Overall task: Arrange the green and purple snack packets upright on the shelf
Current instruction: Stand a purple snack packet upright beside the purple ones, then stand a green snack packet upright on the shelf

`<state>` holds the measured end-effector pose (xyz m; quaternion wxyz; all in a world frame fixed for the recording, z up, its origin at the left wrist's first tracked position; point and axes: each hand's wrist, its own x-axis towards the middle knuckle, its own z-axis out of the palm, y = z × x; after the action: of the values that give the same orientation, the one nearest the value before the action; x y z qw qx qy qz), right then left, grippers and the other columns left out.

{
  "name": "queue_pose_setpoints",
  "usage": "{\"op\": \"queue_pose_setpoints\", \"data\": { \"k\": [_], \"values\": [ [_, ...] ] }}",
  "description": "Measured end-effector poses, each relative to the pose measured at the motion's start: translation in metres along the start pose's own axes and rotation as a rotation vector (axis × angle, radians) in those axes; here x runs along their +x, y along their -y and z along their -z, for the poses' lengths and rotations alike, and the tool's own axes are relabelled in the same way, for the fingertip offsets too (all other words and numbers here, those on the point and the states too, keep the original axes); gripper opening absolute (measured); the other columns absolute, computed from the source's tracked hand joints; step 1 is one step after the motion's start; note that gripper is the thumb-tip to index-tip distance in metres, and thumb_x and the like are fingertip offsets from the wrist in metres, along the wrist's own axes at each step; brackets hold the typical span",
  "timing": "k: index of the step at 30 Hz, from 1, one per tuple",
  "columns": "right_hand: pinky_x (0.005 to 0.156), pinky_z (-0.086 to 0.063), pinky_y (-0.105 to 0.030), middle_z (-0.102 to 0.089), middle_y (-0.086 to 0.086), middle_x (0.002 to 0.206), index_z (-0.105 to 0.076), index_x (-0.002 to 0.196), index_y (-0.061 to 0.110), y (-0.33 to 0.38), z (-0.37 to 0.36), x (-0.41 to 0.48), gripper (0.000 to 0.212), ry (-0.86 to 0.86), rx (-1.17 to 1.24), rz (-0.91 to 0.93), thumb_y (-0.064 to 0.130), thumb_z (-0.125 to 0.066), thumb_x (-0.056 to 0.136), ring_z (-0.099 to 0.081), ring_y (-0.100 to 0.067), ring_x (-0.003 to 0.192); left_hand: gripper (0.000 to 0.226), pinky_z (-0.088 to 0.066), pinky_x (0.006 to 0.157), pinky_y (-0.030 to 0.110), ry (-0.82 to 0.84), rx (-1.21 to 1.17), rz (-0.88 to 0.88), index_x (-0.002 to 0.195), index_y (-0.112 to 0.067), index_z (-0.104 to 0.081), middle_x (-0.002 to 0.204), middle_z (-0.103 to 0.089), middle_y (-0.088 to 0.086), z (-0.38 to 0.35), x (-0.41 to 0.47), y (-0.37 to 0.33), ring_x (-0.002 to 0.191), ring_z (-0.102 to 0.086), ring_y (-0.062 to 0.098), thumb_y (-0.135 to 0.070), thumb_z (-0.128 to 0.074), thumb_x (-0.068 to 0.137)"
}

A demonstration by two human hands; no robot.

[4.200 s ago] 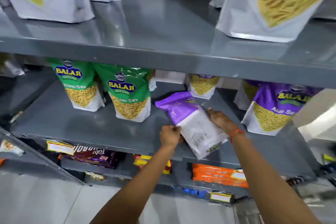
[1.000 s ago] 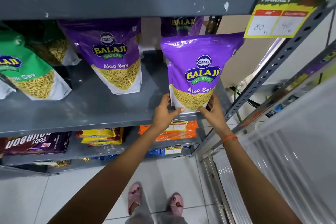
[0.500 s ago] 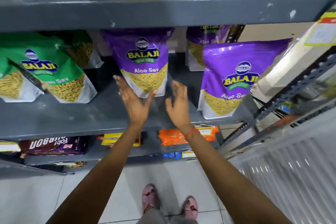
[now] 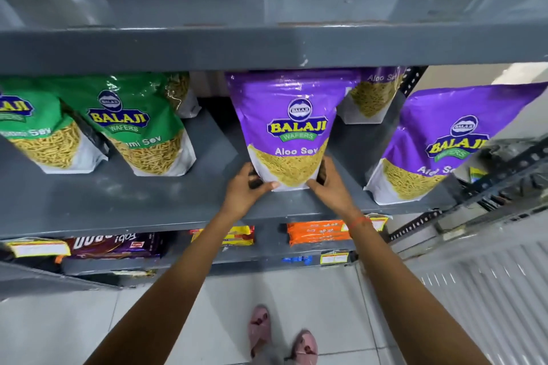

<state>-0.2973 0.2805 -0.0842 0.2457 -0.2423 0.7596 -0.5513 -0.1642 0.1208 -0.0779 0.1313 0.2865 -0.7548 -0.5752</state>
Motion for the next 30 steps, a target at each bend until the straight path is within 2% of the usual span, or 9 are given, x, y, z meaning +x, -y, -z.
{"op": "queue_pose_setpoints", "data": {
  "k": [3,7,11,15,18,21,25,27,30],
  "values": [
    [0.107,-0.043,-0.044,-0.057,-0.005,0.128,-0.04,0.128,0.019,-0.008,0.005,-0.03,0.058,-0.002,0.011,0.009,-0.002,-0.059,0.078,-0.054,-0.019,0.12,0.045,-0.051,0.075,0.015,-0.042,0.058,-0.03,0.105,-0.012,-0.056,0.096,-0.07,0.0,-0.012,-0.029,0.007,0.089,-0.065,0.011,-0.027,-0.079,0.069],
    [0.103,-0.044,-0.033,-0.056,-0.008,0.129,-0.039,0.129,0.017,-0.008,0.01,-0.049,0.058,0.03,0.06,0.012,-0.006,-0.058,0.079,-0.054,-0.019,0.12,0.046,-0.053,0.09,0.037,-0.05,0.012,-0.037,0.109,-0.011,-0.056,0.11,-0.069,0.007,-0.022,-0.051,0.007,0.102,-0.064,0.018,-0.025,-0.077,0.071],
    [0.092,-0.048,-0.012,-0.055,-0.003,0.126,-0.038,0.129,0.019,-0.009,0.014,-0.062,0.057,0.05,0.046,0.032,-0.004,-0.058,0.081,-0.054,-0.02,0.121,0.047,-0.051,0.093,0.034,-0.027,-0.005,-0.04,0.114,-0.013,-0.054,0.113,-0.065,0.0,-0.024,-0.062,0.001,0.108,-0.061,0.02,-0.023,-0.076,0.073],
    [0.108,-0.041,-0.048,-0.049,-0.015,0.133,-0.035,0.131,0.009,-0.001,0.011,-0.066,0.055,0.024,-0.016,0.034,-0.004,-0.055,0.082,-0.048,-0.026,0.125,0.054,-0.046,0.086,0.025,-0.002,0.046,-0.027,0.119,-0.014,-0.051,0.118,-0.063,0.0,-0.021,-0.067,-0.005,0.113,-0.059,0.02,-0.026,-0.076,0.072],
    [0.107,-0.04,-0.052,-0.046,-0.019,0.131,-0.038,0.131,0.005,0.006,-0.006,-0.084,0.053,-0.29,-0.012,0.174,-0.005,-0.051,0.08,-0.045,-0.03,0.124,0.072,-0.044,0.094,0.029,-0.02,0.071,-0.043,0.13,-0.017,-0.04,0.13,-0.054,-0.005,-0.015,-0.075,-0.004,0.125,-0.049,0.018,-0.036,-0.076,0.071],
    [0.095,-0.045,-0.042,-0.049,-0.014,0.112,-0.05,0.111,0.01,0.019,-0.033,-0.11,0.036,-0.642,-0.118,0.373,0.001,-0.046,0.077,-0.048,-0.025,0.108,0.087,-0.031,0.107,0.028,-0.157,0.095,-0.111,0.143,-0.019,-0.025,0.151,-0.034,0.002,-0.002,-0.086,-0.003,0.136,-0.032,0.011,-0.042,-0.072,0.073],
    [0.088,-0.036,-0.012,-0.049,-0.008,0.097,-0.051,0.095,0.01,0.05,-0.09,-0.118,0.023,-0.47,-0.168,0.572,0.0,-0.044,0.076,-0.042,-0.004,0.094,0.08,-0.02,0.107,0.009,-0.33,0.185,-0.269,0.145,-0.025,-0.018,0.155,-0.026,-0.002,0.029,-0.096,-0.003,0.131,-0.023,-0.004,-0.043,-0.062,0.081],
    [0.083,-0.04,-0.017,-0.047,0.001,0.097,-0.051,0.099,0.009,0.064,-0.119,-0.108,0.025,-0.334,-0.154,0.555,-0.004,-0.046,0.078,-0.043,-0.002,0.087,0.078,-0.012,0.106,0.0,-0.395,0.236,-0.339,0.146,-0.02,-0.015,0.156,-0.022,0.001,0.05,-0.096,-0.001,0.133,-0.02,-0.003,-0.04,-0.059,0.084],
    [0.084,-0.049,-0.036,-0.051,-0.006,0.103,-0.05,0.107,0.005,0.08,-0.168,-0.082,0.031,-0.207,-0.13,0.429,-0.005,-0.047,0.079,-0.048,-0.006,0.085,0.087,-0.012,0.115,0.02,-0.461,0.259,-0.308,0.146,-0.011,-0.009,0.158,-0.014,0.008,0.093,-0.09,0.009,0.143,-0.015,0.014,-0.051,-0.051,0.081]
  ]
}}
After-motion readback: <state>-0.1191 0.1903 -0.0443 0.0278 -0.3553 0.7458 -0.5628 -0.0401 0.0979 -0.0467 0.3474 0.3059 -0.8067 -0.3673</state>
